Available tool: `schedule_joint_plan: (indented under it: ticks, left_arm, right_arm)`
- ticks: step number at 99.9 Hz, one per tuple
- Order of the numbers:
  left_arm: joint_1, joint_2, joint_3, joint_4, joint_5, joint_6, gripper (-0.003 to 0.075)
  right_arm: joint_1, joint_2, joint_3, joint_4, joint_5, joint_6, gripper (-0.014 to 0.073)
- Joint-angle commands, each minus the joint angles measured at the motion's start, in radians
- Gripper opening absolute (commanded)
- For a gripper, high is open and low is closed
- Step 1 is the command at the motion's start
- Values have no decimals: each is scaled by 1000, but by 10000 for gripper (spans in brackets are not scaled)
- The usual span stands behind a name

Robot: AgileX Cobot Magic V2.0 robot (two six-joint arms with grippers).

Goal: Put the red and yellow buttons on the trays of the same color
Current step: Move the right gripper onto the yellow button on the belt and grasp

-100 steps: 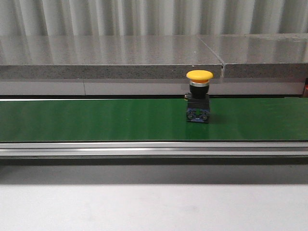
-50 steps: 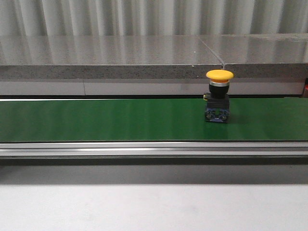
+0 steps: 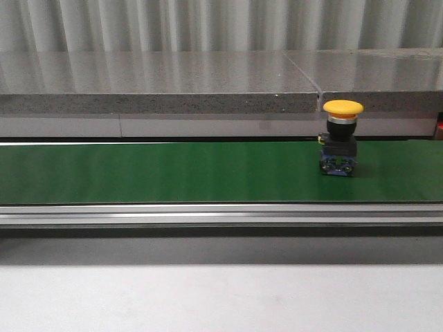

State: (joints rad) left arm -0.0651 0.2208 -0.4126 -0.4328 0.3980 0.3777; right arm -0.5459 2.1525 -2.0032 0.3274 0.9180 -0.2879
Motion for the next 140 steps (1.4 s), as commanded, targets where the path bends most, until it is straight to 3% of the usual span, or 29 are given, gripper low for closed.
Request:
schedule_joint_plan:
  ticks: [1, 47, 79, 108, 140]
  left_arm:
    - [-8, 9, -26, -12, -68, 0, -20]
    - [-8, 9, -26, -12, -68, 0, -20]
    - [-8, 9, -26, -12, -68, 0, -20]
    - [-8, 9, -26, -12, -68, 0, -20]
    - [-8, 9, -26, -12, -68, 0, -20]
  right_arm:
    - [-5, -116, -35, 26, 46, -3, 490]
    - [72, -321, 21, 104, 263, -57, 490]
    - [134, -544, 330, 149, 275, -156, 490]
    - [204, -722, 668, 151, 170, -224, 490]
    - [313, -736, 807, 151, 161, -326, 490]
